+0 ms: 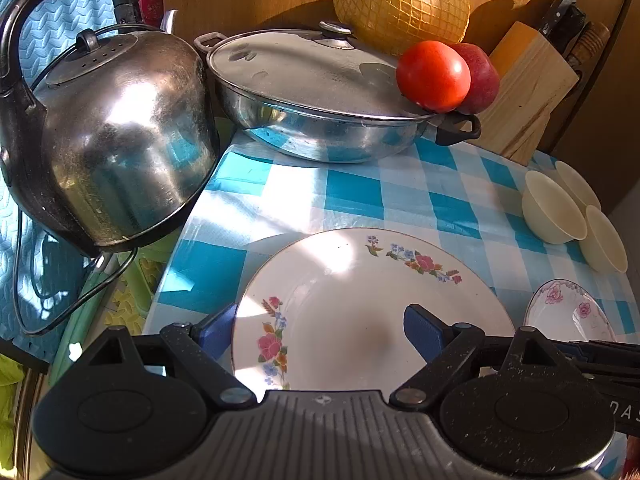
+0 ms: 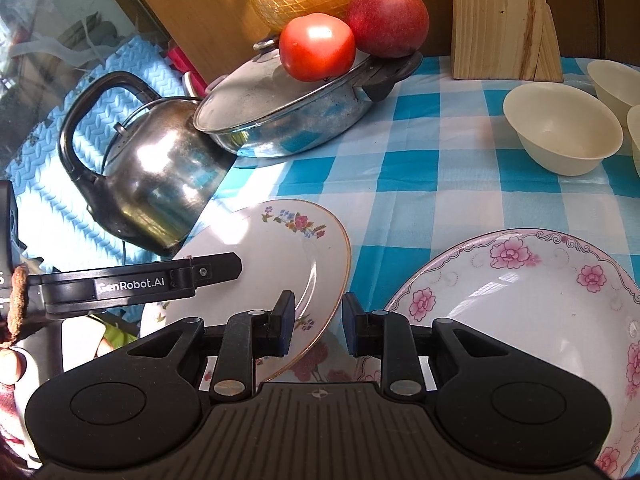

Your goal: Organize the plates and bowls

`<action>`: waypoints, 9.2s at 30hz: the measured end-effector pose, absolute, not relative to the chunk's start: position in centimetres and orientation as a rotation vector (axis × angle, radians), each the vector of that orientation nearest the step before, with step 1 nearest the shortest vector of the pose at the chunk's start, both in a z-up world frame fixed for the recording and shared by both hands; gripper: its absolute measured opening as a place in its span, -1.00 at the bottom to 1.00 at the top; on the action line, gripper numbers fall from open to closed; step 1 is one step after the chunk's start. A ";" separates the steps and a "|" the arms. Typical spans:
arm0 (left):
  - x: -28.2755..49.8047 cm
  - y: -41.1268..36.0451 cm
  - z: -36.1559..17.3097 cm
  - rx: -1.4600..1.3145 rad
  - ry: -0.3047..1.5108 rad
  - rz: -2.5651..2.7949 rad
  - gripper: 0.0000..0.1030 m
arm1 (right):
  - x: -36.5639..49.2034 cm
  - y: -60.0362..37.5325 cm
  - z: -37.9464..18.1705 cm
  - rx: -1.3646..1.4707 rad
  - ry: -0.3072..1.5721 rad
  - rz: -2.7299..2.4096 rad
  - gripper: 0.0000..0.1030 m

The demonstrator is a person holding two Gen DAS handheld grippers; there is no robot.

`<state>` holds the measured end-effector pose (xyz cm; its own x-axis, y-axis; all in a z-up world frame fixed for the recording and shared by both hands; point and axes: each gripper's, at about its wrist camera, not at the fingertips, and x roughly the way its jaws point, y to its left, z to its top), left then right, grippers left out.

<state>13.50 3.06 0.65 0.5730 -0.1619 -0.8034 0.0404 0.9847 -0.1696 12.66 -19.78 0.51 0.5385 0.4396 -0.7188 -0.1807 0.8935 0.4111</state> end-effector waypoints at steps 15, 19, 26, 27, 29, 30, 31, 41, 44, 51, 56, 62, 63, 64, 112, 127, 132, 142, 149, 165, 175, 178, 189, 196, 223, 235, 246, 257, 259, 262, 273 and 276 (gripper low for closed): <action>10.2 3.5 0.9 -0.138 0.933 -0.123 0.60 | 9.0 -19.3 0.6 0.311 0.929 0.384 -0.36; 9.4 3.6 0.9 -0.142 0.930 -0.126 0.61 | 8.0 -19.3 0.6 0.315 0.931 0.385 -0.36; 8.0 3.7 0.7 -0.136 0.931 -0.132 0.60 | 6.3 -19.3 0.6 0.316 0.927 0.388 -0.36; 7.9 3.7 0.6 -0.136 0.932 -0.133 0.61 | 6.1 -19.3 0.6 0.318 0.926 0.389 -0.36; 7.4 3.8 0.6 -0.137 0.933 -0.138 0.60 | 5.7 -19.3 0.6 0.320 0.924 0.391 -0.36; 7.3 3.8 0.6 -0.137 0.934 -0.140 0.61 | 5.5 -19.3 0.6 0.321 0.926 0.390 -0.36; 7.1 3.8 0.6 -0.136 0.934 -0.141 0.61 | 5.3 -19.3 0.5 0.322 0.929 0.389 -0.36; 5.8 3.1 0.1 -0.105 0.943 -0.167 0.61 | 3.5 -19.4 -0.2 0.318 0.950 0.376 -0.35; 5.4 2.8 -0.2 -0.093 0.953 -0.185 0.61 | 2.9 -19.5 -0.5 0.308 0.956 0.364 -0.35; 4.8 2.4 -0.2 -0.079 0.950 -0.200 0.60 | 1.7 -19.8 -0.8 0.302 0.958 0.352 -0.35; 4.6 2.1 -0.5 -0.064 0.960 -0.210 0.60 | 1.1 -19.8 -0.6 0.283 0.945 0.341 -0.35; 4.4 2.1 -0.3 -0.060 0.947 -0.205 0.59 | 0.5 -19.2 -0.5 0.231 0.926 0.340 -0.28; 4.2 2.0 -0.1 -0.048 0.930 -0.205 0.59 | 0.5 -19.2 -0.5 0.230 0.926 0.343 -0.27; 4.0 1.8 0.2 -0.034 0.911 -0.205 0.59 | 0.5 -19.1 -0.5 0.229 0.927 0.346 -0.26; 5.5 0.3 0.1 -0.030 0.932 -0.256 0.61 | 2.0 -18.7 -2.3 0.288 1.042 0.417 -0.02; 8.2 0.5 3.0 -0.095 0.874 -0.234 0.61 | 5.2 -19.0 -1.6 0.243 0.977 0.360 -0.04; 13.7 0.9 3.3 0.073 0.824 -0.078 0.67 | 3.6 -19.4 -1.6 0.269 0.978 0.389 -0.03; 17.5 0.2 -0.3 0.042 1.009 -0.158 0.65 | 3.7 -17.8 -1.8 0.237 1.006 0.447 0.07; 16.2 0.4 -0.1 -0.094 1.083 -0.306 0.66 | 4.5 -18.7 -2.0 0.271 1.015 0.437 0.06; 13.9 -5.8 3.5 0.085 0.905 -0.362 0.66 | 0.2 -25.5 0.8 0.429 0.885 0.331 0.11; 14.1 -9.6 2.4 0.150 0.903 -0.364 0.66 | -0.4 -32.9 2.0 0.478 0.726 0.025 0.16; 14.5 -11.0 2.3 0.159 0.900 -0.379 0.66 | 0.5 -33.4 2.5 0.430 0.714 -0.012 0.16; 13.4 -15.3 0.9 0.347 0.839 -0.445 0.66 | 3.5 -34.6 2.4 0.346 0.746 -0.075 0.17; 13.2 -15.3 1.0 0.364 0.829 -0.481 0.66 | 3.7 -34.3 0.7 0.353 0.808 -0.079 0.17; 13.7 -16.1 -0.2 0.366 0.888 -0.540 0.65 | 4.8 -33.7 -1.4 0.390 0.896 -0.040 0.13; 12.9 -17.8 -1.6 0.414 0.939 -0.596 0.47 | 4.7 -33.1 -2.3 0.366 0.920 -0.034 -0.25; 13.2 -19.8 -1.5 0.417 0.921 -0.551 0.44 | 6.0 -34.4 -2.0 0.344 0.922 -0.099 -0.43; 13.3 -21.1 -1.8 0.448 0.866 -0.499 0.44 | 8.5 -35.6 -2.0 0.314 0.898 -0.140 -0.41; 13.2 -20.4 -1.8 0.420 0.883 -0.507 0.46 | 8.2 -35.6 -1.9 0.320 0.902 -0.132 -0.41; 12.6 -19.4 -1.8 0.394 0.904 -0.521 0.47 | 7.2 -35.7 -2.2 0.354 0.917 -0.119 -0.28; 13.1 -21.2 -1.6 0.390 0.913 -0.486 0.34 | 6.9 -35.3 -1.9 0.304 0.911 -0.131 -0.39; 13.1 -21.6 -1.7 0.406 0.904 -0.499 0.34 | 7.5 -36.2 -1.9 0.307 0.900 -0.175 -0.39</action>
<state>13.10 -21.62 -1.65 0.5195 -0.2369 -0.8210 0.5679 0.8136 0.1246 7.52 -36.15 -1.93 0.6113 -0.0209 -0.7912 0.2763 0.9424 0.1886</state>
